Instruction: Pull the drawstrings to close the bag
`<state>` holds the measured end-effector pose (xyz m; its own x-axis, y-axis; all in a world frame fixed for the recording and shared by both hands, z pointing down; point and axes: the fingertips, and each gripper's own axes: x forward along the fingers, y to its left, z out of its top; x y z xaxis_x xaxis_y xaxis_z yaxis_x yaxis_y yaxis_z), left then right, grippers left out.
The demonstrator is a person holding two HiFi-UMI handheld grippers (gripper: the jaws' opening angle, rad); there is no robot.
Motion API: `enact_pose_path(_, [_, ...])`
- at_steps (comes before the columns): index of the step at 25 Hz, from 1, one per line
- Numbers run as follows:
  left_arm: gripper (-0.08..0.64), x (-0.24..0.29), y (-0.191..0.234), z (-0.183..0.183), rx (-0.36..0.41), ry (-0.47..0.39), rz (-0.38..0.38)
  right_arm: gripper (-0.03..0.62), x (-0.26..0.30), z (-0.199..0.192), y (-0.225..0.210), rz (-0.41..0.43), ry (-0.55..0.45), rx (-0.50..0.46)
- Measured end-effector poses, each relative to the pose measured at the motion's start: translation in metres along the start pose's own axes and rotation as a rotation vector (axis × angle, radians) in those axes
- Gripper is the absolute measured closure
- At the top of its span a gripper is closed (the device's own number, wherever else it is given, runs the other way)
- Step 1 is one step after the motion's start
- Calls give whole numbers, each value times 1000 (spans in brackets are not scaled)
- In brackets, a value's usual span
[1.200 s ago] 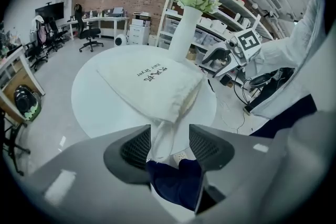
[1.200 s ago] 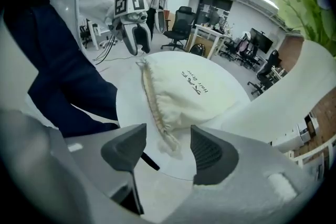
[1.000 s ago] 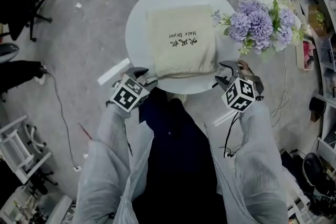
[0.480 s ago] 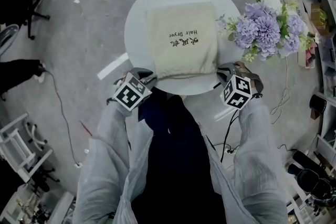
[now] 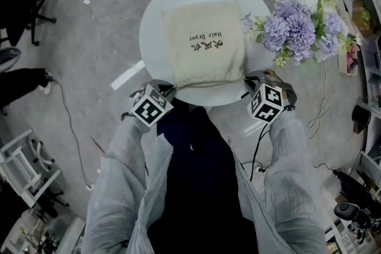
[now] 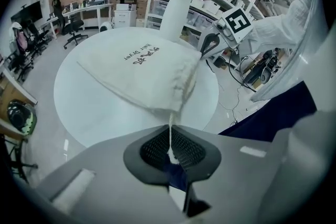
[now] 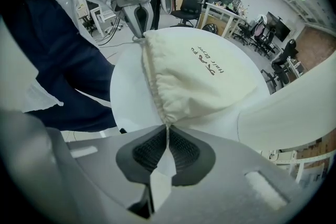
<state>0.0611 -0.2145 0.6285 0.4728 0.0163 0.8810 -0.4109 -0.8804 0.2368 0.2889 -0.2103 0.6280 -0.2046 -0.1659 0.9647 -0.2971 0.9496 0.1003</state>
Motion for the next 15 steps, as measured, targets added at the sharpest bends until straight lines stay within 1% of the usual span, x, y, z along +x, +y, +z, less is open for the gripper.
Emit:
enact_pose_path(2, [538,1,0,-5,-2,16,25,577,0,0,0,-22,-7,12])
enact_pose_path(4, [540,1,3,-7,-2,26,67,577,0,-1,0,-48,-7,21])
enact_pose_path(7, [541,-2,4,-7,-14,11,103,578,0,-5,0,-105,8,12])
enact_pose_path(10, [541,-7,2,-9,-20,15,133,578,-2,-7,1,-153,22,6])
enact_pose_path(13, [543,-9,0,-11,5,22,165,580,-3,-8,4,-187,27,21])
enact_pose_path(15, [543,-10,0,-14,35,43,188,580,-4,-8,6,-201,28,30])
